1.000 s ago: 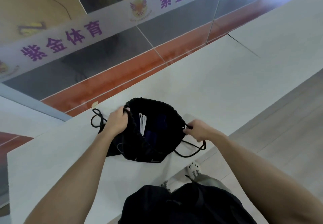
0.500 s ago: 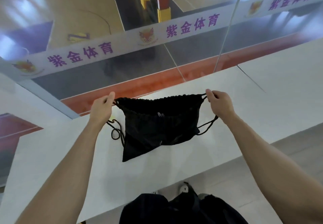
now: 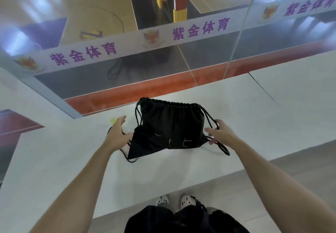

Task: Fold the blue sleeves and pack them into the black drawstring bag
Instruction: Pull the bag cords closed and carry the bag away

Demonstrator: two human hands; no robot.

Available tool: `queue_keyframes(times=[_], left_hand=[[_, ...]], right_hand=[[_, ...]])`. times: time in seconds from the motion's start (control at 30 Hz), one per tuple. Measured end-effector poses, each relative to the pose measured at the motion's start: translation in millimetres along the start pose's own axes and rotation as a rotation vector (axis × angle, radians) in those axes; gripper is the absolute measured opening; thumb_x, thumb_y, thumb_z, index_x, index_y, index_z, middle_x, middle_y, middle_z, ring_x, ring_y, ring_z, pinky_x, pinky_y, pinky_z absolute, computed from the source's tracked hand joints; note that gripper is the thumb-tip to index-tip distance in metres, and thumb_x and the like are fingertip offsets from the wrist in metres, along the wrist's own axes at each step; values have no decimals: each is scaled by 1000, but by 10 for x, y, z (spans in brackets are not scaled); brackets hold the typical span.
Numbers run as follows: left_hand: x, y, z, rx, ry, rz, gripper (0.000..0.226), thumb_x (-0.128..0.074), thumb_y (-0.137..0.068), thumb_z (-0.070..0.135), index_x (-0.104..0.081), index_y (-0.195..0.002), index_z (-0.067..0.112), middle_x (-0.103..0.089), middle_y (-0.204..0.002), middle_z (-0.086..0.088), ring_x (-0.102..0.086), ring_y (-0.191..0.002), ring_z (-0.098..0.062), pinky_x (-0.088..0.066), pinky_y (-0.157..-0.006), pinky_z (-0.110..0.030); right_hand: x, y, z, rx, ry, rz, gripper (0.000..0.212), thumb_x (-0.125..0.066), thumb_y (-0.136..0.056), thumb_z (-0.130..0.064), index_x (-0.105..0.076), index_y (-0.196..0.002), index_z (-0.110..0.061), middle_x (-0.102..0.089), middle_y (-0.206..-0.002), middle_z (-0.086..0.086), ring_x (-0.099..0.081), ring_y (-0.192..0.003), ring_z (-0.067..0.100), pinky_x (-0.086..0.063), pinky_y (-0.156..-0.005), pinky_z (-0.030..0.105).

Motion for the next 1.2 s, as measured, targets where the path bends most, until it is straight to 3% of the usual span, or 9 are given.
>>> queue_keyframes(times=[0.07,0.23,0.37,0.47,0.67,0.87,1.0,1.1,1.2], left_hand=[[-4,-123,346,-52,57,54,91,-77,-95,21,-28,-172,23,-36,-176,-1,-36,-162,-24,-36,-128,-47],[-23,-466,1028,-80,85,101,82,-71,-104,42,-28,-172,24,-42,-173,2,-44,-157,-24,-39,-126,-48],[-121,-867,1096,-93,-151,59,42,-59,-109,47,-66,-138,18,-72,-127,-1,-68,-124,-31,-49,-93,-39],[-221,-880,1107,-171,-223,-9,25,-62,-110,38,-69,-124,19,-70,-111,5,-67,-105,-22,-47,-88,-36],[-121,-594,1215,-296,-268,11,8,-51,-115,27,-58,-113,25,-70,-97,4,-69,-80,-22,-56,-76,-43],[199,-401,1056,-156,-617,146,59,-21,-112,64,-59,-86,27,-67,-79,7,-64,-73,-17,-44,-65,-35],[491,-292,1382,-84,-858,239,96,-10,-102,82,-74,-69,19,-67,-65,1,-61,-60,-19,-38,-57,-31],[810,-302,1532,-55,-603,299,87,-17,-100,86,-80,-92,25,-77,-87,3,-70,-84,-24,-50,-75,-37],[1028,-269,1643,-131,-14,294,52,-50,-104,73,-74,-112,27,-73,-119,9,-67,-113,-20,-50,-85,-34]], right_hand=[[15,-11,-151,29,85,56,87,-68,-97,-53,-26,-167,-22,-84,-89,1,-81,-64,16,-58,-102,43],[-140,-88,-273,57,139,48,39,-55,-107,-43,-60,-131,-13,-81,-73,4,-81,-64,23,-61,-81,35],[-79,-231,-267,33,173,157,76,-77,-87,-51,-51,-150,-17,-73,-127,2,-70,-117,24,-55,-98,40],[-64,-369,-442,113,101,139,105,-81,-88,-50,-26,-171,-18,-51,-163,4,-52,-148,29,-43,-121,46],[41,-470,-846,271,373,149,24,-62,-108,-27,-73,-115,-7,-74,-104,11,-69,-104,36,-51,-81,38],[-11,-222,-1206,298,556,58,27,-45,-111,-23,-62,-99,-7,-70,-108,15,-65,-103,34,-48,-83,39],[45,-157,-1526,362,198,30,25,-45,-110,-21,-58,-91,-13,-61,-83,7,-56,-77,28,-48,-69,42],[168,-68,-1755,376,3,31,25,-50,-106,-17,-51,-82,-11,-46,-71,3,-41,-64,20,-30,-55,34],[402,35,-1950,424,-49,204,49,-65,-99,-48,-42,-67,-19,-37,-58,-5,-36,-52,15,-28,-51,31]])
Point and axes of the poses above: each hand's wrist, its own y-axis away from the middle knuckle, its own x-axis out of the back of the hand, z = x × y, the point moved 10 cm from there along -y, towards the middle knuckle
